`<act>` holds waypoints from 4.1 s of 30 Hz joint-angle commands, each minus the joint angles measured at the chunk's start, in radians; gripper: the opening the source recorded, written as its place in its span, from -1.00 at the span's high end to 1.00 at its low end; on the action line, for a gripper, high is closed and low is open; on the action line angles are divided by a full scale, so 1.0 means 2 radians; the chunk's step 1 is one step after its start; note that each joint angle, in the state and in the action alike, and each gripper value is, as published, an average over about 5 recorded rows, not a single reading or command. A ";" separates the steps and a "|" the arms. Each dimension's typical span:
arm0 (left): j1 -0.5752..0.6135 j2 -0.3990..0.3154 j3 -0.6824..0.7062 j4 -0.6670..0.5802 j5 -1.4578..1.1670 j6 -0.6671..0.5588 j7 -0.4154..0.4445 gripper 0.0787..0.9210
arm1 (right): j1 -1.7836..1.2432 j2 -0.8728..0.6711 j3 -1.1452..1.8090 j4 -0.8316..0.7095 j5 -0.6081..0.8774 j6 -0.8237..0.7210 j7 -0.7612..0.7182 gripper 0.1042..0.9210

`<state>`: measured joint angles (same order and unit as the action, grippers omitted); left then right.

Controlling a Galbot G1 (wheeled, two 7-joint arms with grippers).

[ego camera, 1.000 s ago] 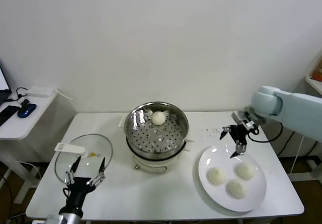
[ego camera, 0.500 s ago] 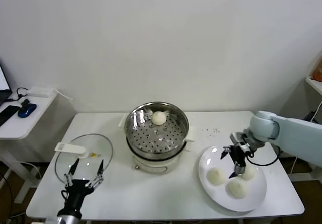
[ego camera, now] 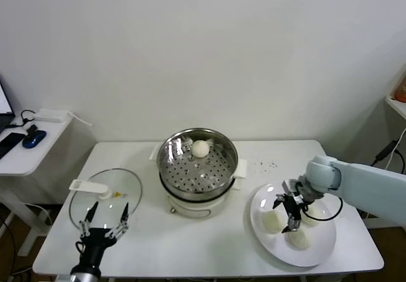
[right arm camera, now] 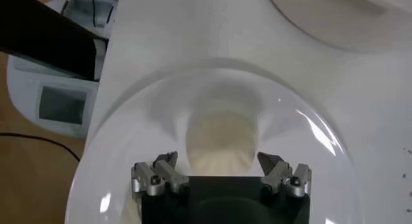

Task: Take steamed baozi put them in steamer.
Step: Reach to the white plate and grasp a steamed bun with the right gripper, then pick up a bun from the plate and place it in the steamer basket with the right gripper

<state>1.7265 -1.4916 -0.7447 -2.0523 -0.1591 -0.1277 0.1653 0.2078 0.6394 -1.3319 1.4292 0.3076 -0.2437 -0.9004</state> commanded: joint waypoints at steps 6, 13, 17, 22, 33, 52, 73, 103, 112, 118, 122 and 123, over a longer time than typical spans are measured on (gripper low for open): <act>0.000 0.001 0.000 0.004 -0.002 0.000 0.000 -0.77 | -0.019 0.009 0.012 -0.008 -0.004 -0.004 0.008 -0.76; 0.000 0.001 0.000 0.003 -0.002 0.000 0.000 -0.77 | -0.020 0.011 0.015 -0.010 -0.004 -0.005 0.001 -0.69; 0.001 0.001 0.000 0.002 -0.002 0.000 0.000 -0.77 | -0.020 0.011 0.017 -0.011 -0.004 -0.006 -0.002 -0.52; 0.002 0.001 0.000 0.002 -0.002 -0.001 0.000 -0.77 | -0.019 0.010 0.019 -0.010 -0.002 -0.007 -0.003 -0.39; 0.001 0.001 -0.002 -0.002 -0.002 0.000 0.000 -0.77 | 0.036 -0.008 -0.001 0.004 0.033 -0.008 -0.011 -0.39; -0.013 -0.003 0.004 0.000 -0.001 0.002 0.003 -0.77 | 0.383 0.047 -0.203 0.044 0.225 0.009 -0.043 -0.41; -0.021 -0.001 0.004 -0.016 -0.010 0.007 0.001 -0.77 | 0.318 0.302 -0.138 -0.103 0.288 -0.014 -0.020 -0.45; -0.013 0.002 -0.003 -0.015 -0.012 0.007 0.000 -0.77 | 0.144 0.428 -0.061 -0.283 0.203 -0.012 -0.016 -0.47; -0.015 0.003 -0.002 -0.012 -0.012 0.007 0.000 -0.77 | 0.139 0.429 -0.057 -0.289 0.196 -0.010 -0.020 -0.46; -0.017 0.004 -0.001 -0.011 -0.012 0.008 0.001 -0.77 | 0.136 0.431 -0.052 -0.294 0.192 -0.010 -0.021 -0.47; -0.017 0.005 -0.001 -0.009 -0.012 0.008 0.001 -0.77 | 0.134 0.433 -0.050 -0.296 0.192 -0.010 -0.020 -0.47; -0.017 0.005 -0.001 -0.009 -0.012 0.007 0.001 -0.77 | 0.134 0.434 -0.049 -0.298 0.191 -0.010 -0.020 -0.47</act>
<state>1.6915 -1.4834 -0.7473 -2.0732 -0.1829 -0.1128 0.1663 0.4839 1.5014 -1.4347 0.8462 0.6967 -0.2645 -0.9398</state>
